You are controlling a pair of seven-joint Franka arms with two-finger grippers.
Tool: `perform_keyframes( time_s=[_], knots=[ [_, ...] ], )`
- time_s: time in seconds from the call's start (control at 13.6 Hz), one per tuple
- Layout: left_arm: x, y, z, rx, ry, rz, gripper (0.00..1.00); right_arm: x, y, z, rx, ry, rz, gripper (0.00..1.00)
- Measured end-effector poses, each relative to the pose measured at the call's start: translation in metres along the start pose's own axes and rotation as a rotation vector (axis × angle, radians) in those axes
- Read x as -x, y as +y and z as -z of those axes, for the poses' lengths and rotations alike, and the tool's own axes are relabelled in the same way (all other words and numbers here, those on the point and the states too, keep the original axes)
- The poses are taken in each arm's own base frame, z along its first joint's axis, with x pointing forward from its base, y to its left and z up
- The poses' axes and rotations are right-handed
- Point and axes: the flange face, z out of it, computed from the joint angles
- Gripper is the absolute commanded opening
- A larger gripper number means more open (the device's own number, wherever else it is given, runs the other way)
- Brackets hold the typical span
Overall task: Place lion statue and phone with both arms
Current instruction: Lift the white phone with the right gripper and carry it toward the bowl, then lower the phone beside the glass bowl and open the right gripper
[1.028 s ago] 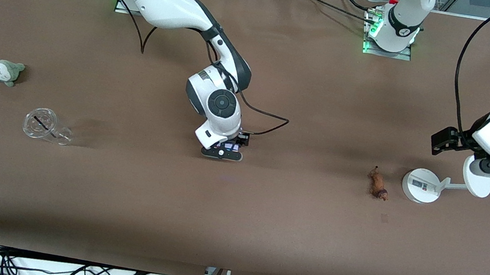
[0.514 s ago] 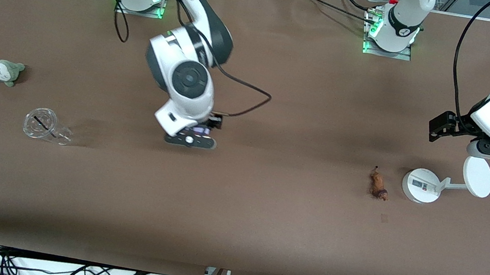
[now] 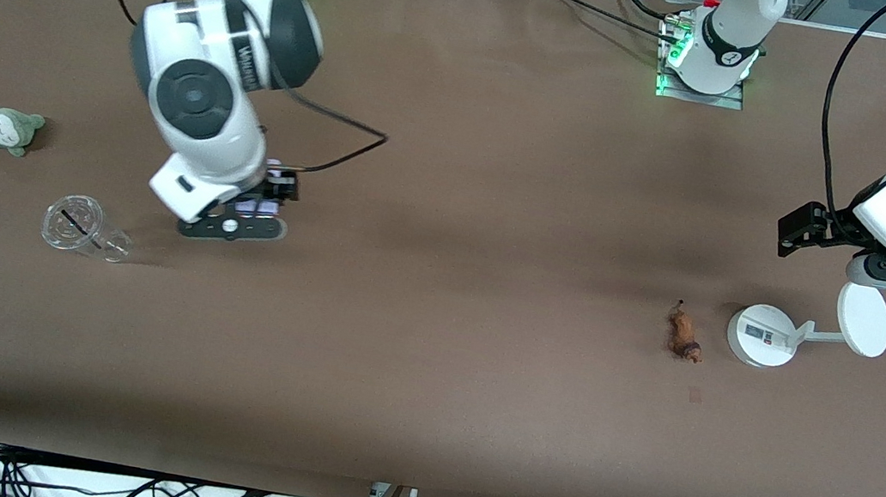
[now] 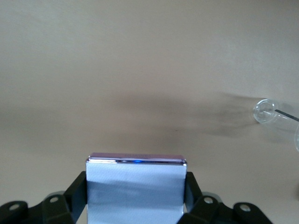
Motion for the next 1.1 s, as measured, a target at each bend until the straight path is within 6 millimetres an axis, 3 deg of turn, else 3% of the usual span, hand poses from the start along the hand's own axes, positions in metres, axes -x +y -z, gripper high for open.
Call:
perform_keyframes(
  time_s=[0.22, 0.44, 0.59, 0.88, 1.1],
  knots=[
    [0.0, 0.002, 0.0, 0.0, 0.0, -0.005, 1.0, -0.006, 0.039, -0.062, -0.045, 0.046, 0.009, 0.1],
    [0.0, 0.002, 0.0, 0.0, -0.001, -0.007, 1.0, 0.004, 0.048, -0.138, -0.04, 0.097, 0.026, 0.09],
    [0.0, 0.002, 0.0, 0.0, -0.001, -0.007, 1.0, 0.003, 0.064, -0.16, -0.034, 0.106, 0.033, 0.09],
    [0.0, 0.007, 0.0, 0.001, -0.001, -0.017, 1.0, -0.005, 0.117, -0.194, -0.022, 0.117, 0.029, 0.09],
    [0.0, 0.008, 0.0, 0.001, -0.001, -0.018, 1.0, -0.007, 0.138, -0.219, -0.018, 0.108, 0.014, 0.09]
  ],
)
